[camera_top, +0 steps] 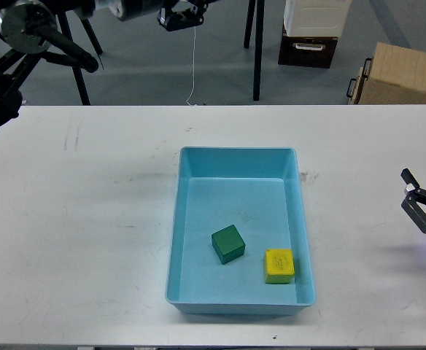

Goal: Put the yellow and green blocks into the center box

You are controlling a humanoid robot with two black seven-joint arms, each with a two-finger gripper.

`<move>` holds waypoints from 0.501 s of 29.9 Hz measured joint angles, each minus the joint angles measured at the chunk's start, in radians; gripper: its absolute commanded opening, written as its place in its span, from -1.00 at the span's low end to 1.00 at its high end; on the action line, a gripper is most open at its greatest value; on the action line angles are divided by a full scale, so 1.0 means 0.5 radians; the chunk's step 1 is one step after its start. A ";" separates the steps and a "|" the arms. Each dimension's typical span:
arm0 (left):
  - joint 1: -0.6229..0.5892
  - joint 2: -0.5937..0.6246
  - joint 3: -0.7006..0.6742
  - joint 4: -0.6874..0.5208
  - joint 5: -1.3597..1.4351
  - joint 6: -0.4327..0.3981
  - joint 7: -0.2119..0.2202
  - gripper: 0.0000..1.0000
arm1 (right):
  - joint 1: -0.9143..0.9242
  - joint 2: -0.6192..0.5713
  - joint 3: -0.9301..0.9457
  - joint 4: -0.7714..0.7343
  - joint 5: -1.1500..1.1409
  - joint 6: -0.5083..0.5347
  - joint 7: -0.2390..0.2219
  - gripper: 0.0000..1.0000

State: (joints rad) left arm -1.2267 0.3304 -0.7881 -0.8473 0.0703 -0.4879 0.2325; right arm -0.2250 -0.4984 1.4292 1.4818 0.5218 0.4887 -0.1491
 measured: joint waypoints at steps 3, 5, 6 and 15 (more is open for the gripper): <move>0.179 0.012 -0.309 0.039 -0.161 -0.001 0.001 0.99 | 0.004 -0.004 0.016 -0.002 0.000 0.000 0.000 0.98; 0.307 0.026 -0.489 0.041 -0.230 -0.001 0.001 0.98 | 0.004 -0.008 0.026 -0.003 0.000 0.000 0.001 0.98; 0.359 0.032 -0.557 0.037 -0.250 -0.001 0.002 0.99 | 0.004 -0.009 0.029 -0.003 0.000 0.000 0.001 0.98; 0.913 0.065 -1.073 -0.174 -0.362 -0.002 0.012 0.99 | -0.009 -0.016 0.056 0.000 0.005 0.000 0.055 0.98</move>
State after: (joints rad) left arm -0.7700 0.3626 -1.3248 -0.9345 -0.1106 -0.4887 0.2387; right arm -0.2292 -0.5063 1.4572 1.4817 0.5245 0.4887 -0.1216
